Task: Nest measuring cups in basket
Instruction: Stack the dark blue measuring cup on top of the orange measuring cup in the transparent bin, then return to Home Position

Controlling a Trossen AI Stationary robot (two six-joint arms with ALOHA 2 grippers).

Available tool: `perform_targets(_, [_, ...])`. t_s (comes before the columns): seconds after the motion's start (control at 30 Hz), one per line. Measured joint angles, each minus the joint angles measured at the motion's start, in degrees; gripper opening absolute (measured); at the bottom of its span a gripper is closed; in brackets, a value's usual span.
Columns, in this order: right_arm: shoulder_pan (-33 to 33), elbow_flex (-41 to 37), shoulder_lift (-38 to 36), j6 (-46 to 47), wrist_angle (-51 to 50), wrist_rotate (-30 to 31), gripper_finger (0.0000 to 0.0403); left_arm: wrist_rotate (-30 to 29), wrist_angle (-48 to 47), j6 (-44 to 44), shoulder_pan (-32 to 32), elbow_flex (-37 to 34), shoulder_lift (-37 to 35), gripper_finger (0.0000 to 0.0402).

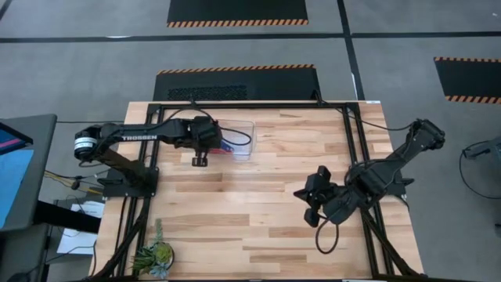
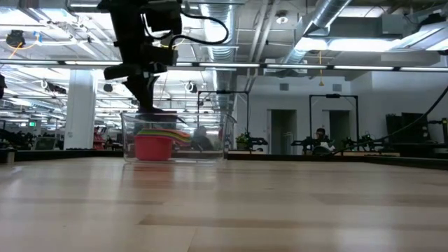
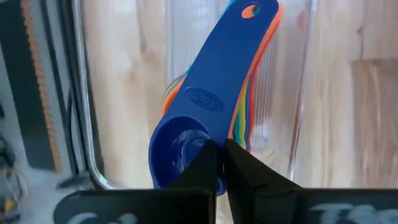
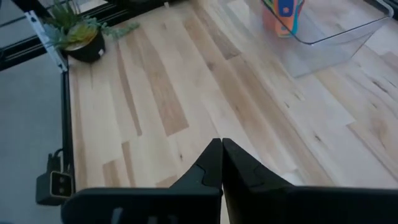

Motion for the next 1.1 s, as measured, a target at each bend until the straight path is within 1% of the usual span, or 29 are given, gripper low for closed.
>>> perform_targets(0.17, [-1.8,0.0,0.0,-0.9,0.0,-0.2,0.0025,5.7,3.4,5.3,2.8,-1.4,-0.3,0.0000])
perform_targets(0.33, [-3.2,0.0,0.0,-1.0,0.0,-0.2,0.0026,7.2,5.0,8.1,4.8,-1.4,-0.3,0.0000])
perform_targets(0.43, [-3.9,0.0,0.0,-1.0,0.0,-0.3,0.0023,9.5,4.6,9.9,5.9,-1.4,0.0,0.0000])
perform_targets(0.63, [-3.9,0.0,0.0,-1.0,0.0,-0.3,0.0021,11.3,5.5,9.8,7.4,-1.6,1.2,0.0003])
perform_targets(1.1, [-3.8,0.0,0.0,-0.9,0.0,-0.4,0.0023,11.0,5.7,9.1,8.0,-1.6,1.2,0.0086])
